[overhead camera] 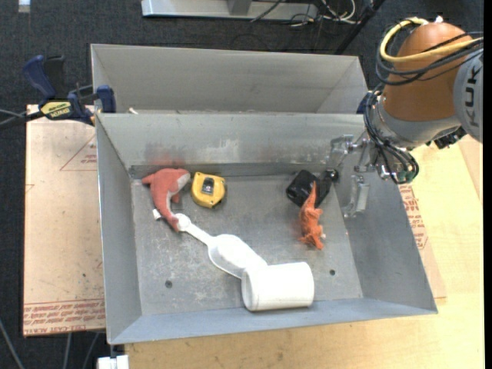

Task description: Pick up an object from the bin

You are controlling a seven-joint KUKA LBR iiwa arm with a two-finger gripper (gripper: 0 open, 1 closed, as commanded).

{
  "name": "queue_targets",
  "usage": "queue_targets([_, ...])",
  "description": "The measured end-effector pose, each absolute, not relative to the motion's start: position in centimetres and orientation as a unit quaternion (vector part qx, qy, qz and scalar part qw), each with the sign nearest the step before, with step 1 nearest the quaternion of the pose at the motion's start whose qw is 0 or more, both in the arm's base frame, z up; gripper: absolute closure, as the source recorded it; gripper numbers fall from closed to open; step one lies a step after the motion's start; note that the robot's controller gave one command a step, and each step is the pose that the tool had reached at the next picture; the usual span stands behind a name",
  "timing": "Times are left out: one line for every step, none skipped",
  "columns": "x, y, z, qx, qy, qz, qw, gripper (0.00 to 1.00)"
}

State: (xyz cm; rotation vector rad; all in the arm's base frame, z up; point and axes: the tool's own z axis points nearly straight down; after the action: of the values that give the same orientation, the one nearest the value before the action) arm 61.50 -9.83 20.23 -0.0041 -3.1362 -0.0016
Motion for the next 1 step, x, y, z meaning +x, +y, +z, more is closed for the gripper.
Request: queue_targets([61.49,-9.81,20.42,-0.001,-1.000,0.000,0.002,0.00])
